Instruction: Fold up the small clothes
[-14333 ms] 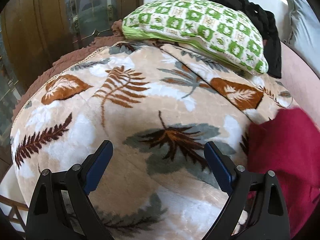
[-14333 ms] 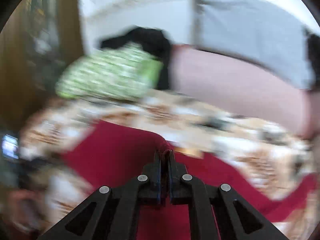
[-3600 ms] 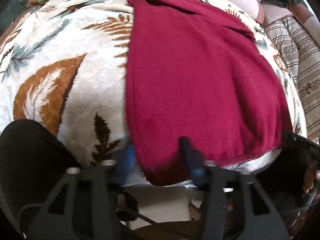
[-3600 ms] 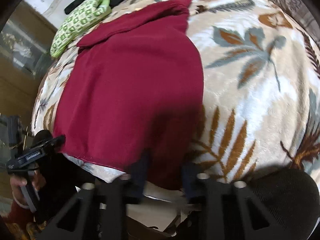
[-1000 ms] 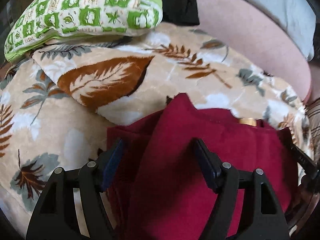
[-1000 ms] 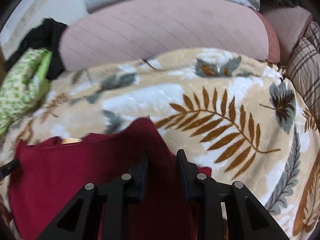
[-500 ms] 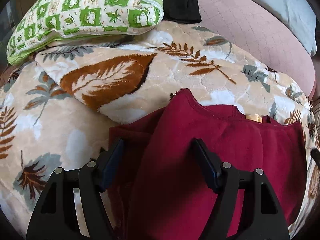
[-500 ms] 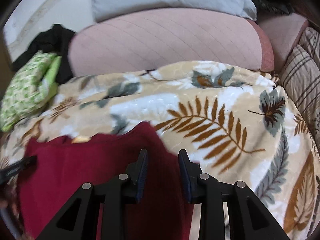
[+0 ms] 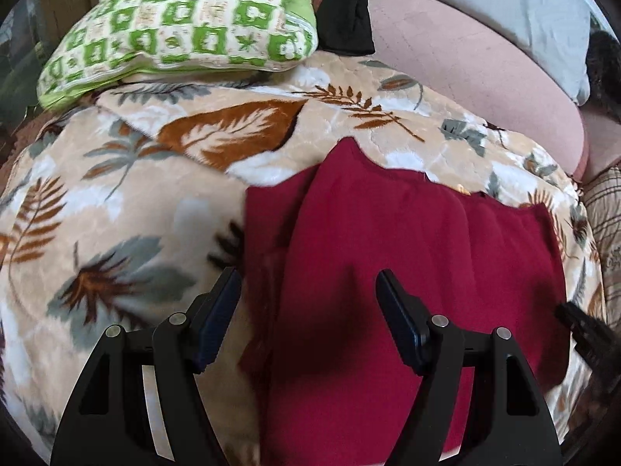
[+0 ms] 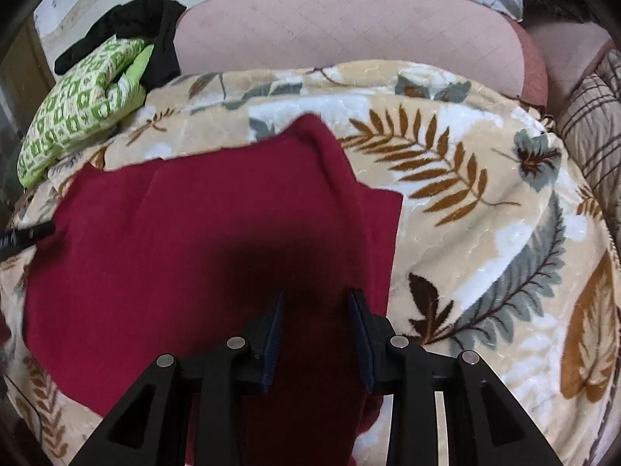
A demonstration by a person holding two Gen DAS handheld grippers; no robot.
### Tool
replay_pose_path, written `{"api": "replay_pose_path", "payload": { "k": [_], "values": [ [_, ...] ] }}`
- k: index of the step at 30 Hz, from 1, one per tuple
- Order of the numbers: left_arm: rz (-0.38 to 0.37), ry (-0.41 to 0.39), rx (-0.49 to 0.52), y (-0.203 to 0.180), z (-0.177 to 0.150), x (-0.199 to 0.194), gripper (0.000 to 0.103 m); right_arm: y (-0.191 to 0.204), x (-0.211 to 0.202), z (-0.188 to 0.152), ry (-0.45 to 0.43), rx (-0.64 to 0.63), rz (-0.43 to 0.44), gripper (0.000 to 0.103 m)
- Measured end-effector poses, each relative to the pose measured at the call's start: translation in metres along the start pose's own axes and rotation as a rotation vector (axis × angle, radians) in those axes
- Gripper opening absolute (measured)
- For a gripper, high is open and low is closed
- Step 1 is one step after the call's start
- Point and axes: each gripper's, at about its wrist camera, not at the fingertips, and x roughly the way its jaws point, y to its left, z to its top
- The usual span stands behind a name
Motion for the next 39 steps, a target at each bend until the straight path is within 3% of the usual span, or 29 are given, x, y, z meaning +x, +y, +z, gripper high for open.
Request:
{"api": "replay_pose_path", "payload": {
  "k": [5, 10, 13, 18, 22, 29, 31, 34, 36, 39],
  "values": [
    [-0.034, 0.015, -0.037, 0.016, -0.031, -0.015, 0.072, 0.009, -0.026, -0.020, -0.025, -0.008, 0.013, 0.039],
    [-0.014, 0.077, -0.025, 0.023, -0.060, -0.004, 0.072, 0.011, -0.007, -0.048, 0.047, 0.005, -0.023, 0.040],
    [-0.008, 0.110, -0.003, 0.024, -0.070, 0.002, 0.072, 0.022, -0.009, -0.046, 0.068, -0.034, -0.072, 0.040],
    [-0.012, 0.098, 0.006, 0.029, -0.076, -0.012, 0.072, 0.030, -0.036, -0.042, 0.061, 0.037, -0.012, 0.041],
    [-0.006, 0.070, 0.023, 0.032, -0.075, -0.027, 0.072, 0.047, -0.056, -0.046, 0.038, 0.005, -0.019, 0.041],
    [-0.091, 0.022, -0.086, 0.043, -0.073, -0.033, 0.072, 0.045, -0.062, -0.045, 0.019, 0.042, -0.063, 0.042],
    [-0.098, 0.032, -0.086, 0.044, -0.073, -0.030, 0.072, 0.041, -0.048, -0.045, 0.049, 0.049, -0.085, 0.044],
    [-0.104, 0.025, -0.076, 0.045, -0.074, -0.030, 0.072, 0.042, -0.013, -0.048, 0.197, 0.002, -0.101, 0.044],
    [-0.107, 0.019, -0.080, 0.049, -0.078, -0.031, 0.072, 0.048, -0.016, -0.044, 0.168, -0.032, -0.112, 0.044],
    [-0.097, 0.018, -0.098, 0.056, -0.083, -0.028, 0.072, 0.067, -0.038, -0.023, 0.052, -0.038, -0.061, 0.044]
  ]
}}
